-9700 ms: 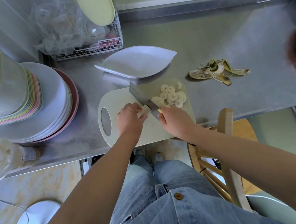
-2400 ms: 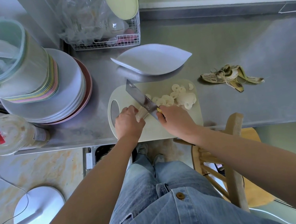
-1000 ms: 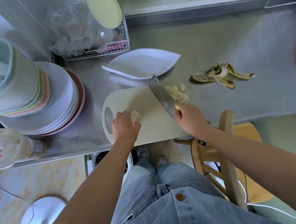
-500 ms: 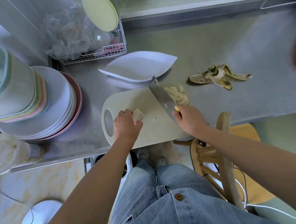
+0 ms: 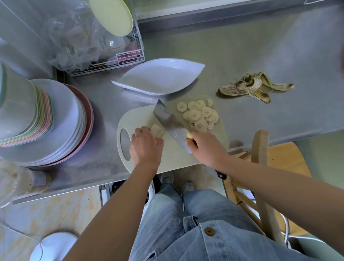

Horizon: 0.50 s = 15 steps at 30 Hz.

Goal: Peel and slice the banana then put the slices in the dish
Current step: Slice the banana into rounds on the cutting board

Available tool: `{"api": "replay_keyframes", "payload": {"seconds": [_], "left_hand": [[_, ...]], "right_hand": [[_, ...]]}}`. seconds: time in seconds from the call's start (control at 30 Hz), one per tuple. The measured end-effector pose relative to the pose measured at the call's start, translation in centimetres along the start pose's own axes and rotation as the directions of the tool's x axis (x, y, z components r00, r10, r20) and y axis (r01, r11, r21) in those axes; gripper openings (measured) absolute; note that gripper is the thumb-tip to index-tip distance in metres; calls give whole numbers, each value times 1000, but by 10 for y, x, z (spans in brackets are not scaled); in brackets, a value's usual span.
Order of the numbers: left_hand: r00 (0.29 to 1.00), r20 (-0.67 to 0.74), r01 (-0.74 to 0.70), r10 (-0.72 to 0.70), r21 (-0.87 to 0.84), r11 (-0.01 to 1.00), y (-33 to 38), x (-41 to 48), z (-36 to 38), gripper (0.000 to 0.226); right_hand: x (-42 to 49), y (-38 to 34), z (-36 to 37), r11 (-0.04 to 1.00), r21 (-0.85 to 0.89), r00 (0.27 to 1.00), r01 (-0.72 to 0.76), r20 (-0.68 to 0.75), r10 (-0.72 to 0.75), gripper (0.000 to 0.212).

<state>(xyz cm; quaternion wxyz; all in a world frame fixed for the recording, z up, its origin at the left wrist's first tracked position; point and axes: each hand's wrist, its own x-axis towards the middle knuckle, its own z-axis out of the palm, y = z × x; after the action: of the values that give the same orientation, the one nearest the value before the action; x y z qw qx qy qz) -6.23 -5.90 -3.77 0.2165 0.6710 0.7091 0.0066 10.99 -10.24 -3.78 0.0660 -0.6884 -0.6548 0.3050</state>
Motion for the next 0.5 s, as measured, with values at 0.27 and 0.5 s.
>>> {"api": "replay_keyframes", "payload": {"seconds": [0.27, 0.5], "left_hand": [[999, 33, -6, 4, 57, 998, 5, 0, -3, 34], [994, 35, -104, 103, 32, 994, 21, 1, 0, 32]], "right_hand": [[7, 24, -29, 990, -34, 989, -136, -59, 134, 34], [5, 13, -33, 990, 120, 993, -72, -90, 83, 33]]}}
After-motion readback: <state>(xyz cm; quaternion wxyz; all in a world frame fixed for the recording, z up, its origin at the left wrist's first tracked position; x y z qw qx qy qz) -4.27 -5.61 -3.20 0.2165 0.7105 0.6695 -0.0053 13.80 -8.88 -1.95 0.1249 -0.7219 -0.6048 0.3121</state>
